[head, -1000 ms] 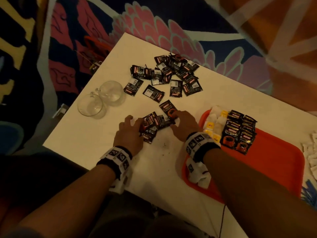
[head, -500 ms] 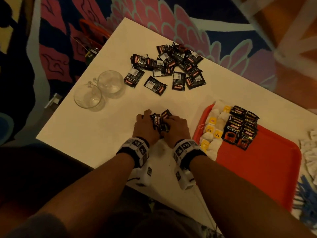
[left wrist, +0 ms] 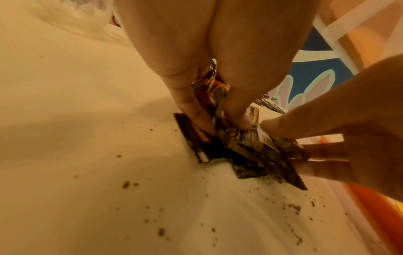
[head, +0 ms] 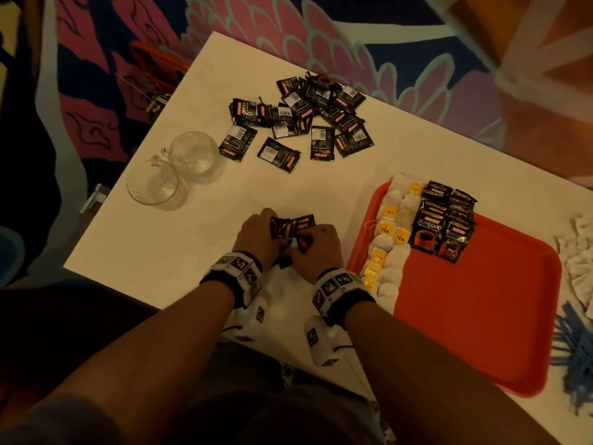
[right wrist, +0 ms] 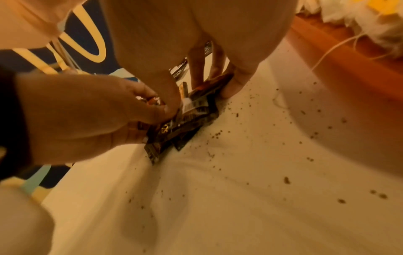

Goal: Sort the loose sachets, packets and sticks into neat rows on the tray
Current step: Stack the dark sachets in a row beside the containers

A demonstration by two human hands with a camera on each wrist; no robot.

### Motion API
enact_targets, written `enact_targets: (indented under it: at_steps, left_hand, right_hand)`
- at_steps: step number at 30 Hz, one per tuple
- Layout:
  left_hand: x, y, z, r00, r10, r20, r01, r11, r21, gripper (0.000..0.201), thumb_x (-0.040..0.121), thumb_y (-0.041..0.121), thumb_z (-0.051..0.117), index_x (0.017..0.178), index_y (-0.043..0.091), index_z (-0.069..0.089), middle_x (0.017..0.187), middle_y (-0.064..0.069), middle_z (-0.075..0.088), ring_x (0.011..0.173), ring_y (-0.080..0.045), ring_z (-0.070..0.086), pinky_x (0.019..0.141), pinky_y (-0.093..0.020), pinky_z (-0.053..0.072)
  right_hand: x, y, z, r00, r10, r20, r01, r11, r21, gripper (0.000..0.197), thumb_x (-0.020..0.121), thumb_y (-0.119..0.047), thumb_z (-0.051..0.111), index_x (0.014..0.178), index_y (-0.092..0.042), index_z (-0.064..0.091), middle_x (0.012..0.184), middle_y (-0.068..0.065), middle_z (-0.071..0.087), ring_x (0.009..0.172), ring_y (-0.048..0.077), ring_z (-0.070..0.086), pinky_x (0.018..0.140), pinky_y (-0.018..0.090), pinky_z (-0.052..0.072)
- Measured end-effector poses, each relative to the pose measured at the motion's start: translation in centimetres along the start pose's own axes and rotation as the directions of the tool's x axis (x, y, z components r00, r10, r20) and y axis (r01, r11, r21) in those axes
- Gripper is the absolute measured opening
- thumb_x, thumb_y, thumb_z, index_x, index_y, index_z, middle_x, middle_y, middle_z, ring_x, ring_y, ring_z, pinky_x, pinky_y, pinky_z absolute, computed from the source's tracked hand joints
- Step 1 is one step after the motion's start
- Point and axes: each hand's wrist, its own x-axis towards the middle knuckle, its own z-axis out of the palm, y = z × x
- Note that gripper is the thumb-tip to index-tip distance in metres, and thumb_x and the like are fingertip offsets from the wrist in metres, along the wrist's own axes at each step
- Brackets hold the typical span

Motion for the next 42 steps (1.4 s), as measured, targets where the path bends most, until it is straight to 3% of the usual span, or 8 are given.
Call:
enact_targets:
  at_steps: [7,13,19,26,35,37,39,42]
  left_hand:
    - [-1.4,-1.2,-0.6,0.995,-0.065,-0.074,0.084,0.955,0.285,0.057,0.089,0.042,0.067,0.137,0.025,0.043,0.132,-0.006,0.045,0.122,-0.033,0.040,0.095,-0.049,0.044]
    - [-2.9,-1.8,0.6,0.974,-0.224,-0.021,0.224,0.963,0.149,0.075,0.086,0.043,0.070,0.144,0.020,0.030,0.139,-0.014,0.029,0.122,-0.043,0.043,0.095,-0.051,0.047]
    - [-4.0,-0.2,2.9,0.993,-0.113,-0.024,0.113,0.994,-0.004,0.044,0.092,0.024,0.063,0.131,0.013,0.046,0.125,-0.017,0.039,0.095,-0.037,0.056,0.078,-0.038,0.047]
    - [-4.0,-1.6,2.9,0.996,-0.058,-0.072,0.048,0.991,-0.127,0.046,0.091,0.017,0.064,0.135,0.013,0.051,0.121,-0.016,0.043,0.085,-0.024,0.049,0.075,-0.029,0.038]
    - [-3.6,-2.5,0.9,0.995,0.001,-0.096,-0.034,0.937,-0.348,0.057,0.084,0.019,0.077,0.135,0.016,0.053,0.121,-0.012,0.059,0.110,-0.029,0.057,0.091,-0.034,0.047]
    - [-4.2,-1.9,0.1,0.995,-0.066,-0.077,0.005,0.790,-0.614,0.059,0.086,0.017,0.075,0.138,0.022,0.049,0.127,-0.010,0.057,0.112,-0.028,0.058,0.093,-0.042,0.051]
    - [-5.4,-0.3,-0.9,0.992,-0.086,0.097,0.126,0.458,-0.880,0.051,0.090,0.017,0.069,0.136,0.026,0.050,0.135,-0.009,0.057,0.114,-0.025,0.058,0.093,-0.045,0.051]
    - [-6.8,2.1,-1.9,0.937,0.088,0.337,0.333,0.054,-0.941,0.047,0.087,0.021,0.060,0.134,0.013,0.058,0.132,-0.019,0.062,0.113,-0.034,0.060,0.103,-0.054,0.044]
  right_hand:
    - [0.1,0.8,-0.8,0.997,0.041,-0.061,-0.044,0.998,-0.048,0.021,0.086,-0.018,0.069,0.106,-0.013,0.073,0.128,0.005,0.050,0.114,0.021,0.052,0.086,0.016,0.036]
    - [-0.8,1.0,-0.3,0.986,0.115,-0.123,-0.122,0.991,-0.048,0.020,0.086,-0.017,0.068,0.106,-0.014,0.072,0.141,0.005,0.034,0.123,0.023,0.045,0.102,0.024,0.038]
    - [-1.5,-1.9,0.9,0.994,0.078,0.076,-0.084,0.994,0.076,0.025,0.086,-0.022,0.063,0.103,-0.004,0.061,0.106,0.011,0.058,0.096,0.025,0.057,0.079,0.032,0.047]
    - [-1.5,-2.7,0.1,0.976,0.094,0.199,-0.107,0.993,0.056,0.043,0.083,-0.012,0.069,0.122,-0.005,0.049,0.115,0.013,0.058,0.105,0.028,0.058,0.078,0.031,0.046]
    - [-1.6,-2.9,-2.7,0.977,0.030,0.210,-0.042,0.998,0.053,0.020,0.090,-0.011,0.059,0.109,-0.006,0.064,0.103,0.010,0.064,0.089,0.023,0.058,0.072,0.028,0.042]
    - [-1.8,-3.3,-3.6,0.984,0.029,0.174,-0.059,0.984,0.167,0.023,0.088,-0.010,0.060,0.111,-0.008,0.066,0.104,0.009,0.067,0.093,0.025,0.062,0.080,0.034,0.050]
    - [-2.3,-4.0,-4.5,0.987,0.011,0.162,-0.061,0.948,0.312,0.029,0.081,-0.011,0.063,0.110,-0.012,0.068,0.105,0.011,0.070,0.098,0.029,0.066,0.090,0.048,0.054]
    - [-2.7,-4.4,-5.0,0.982,-0.078,0.174,0.005,0.922,0.387,0.038,0.077,-0.014,0.058,0.113,-0.018,0.067,0.110,0.010,0.070,0.103,0.030,0.065,0.094,0.054,0.051]
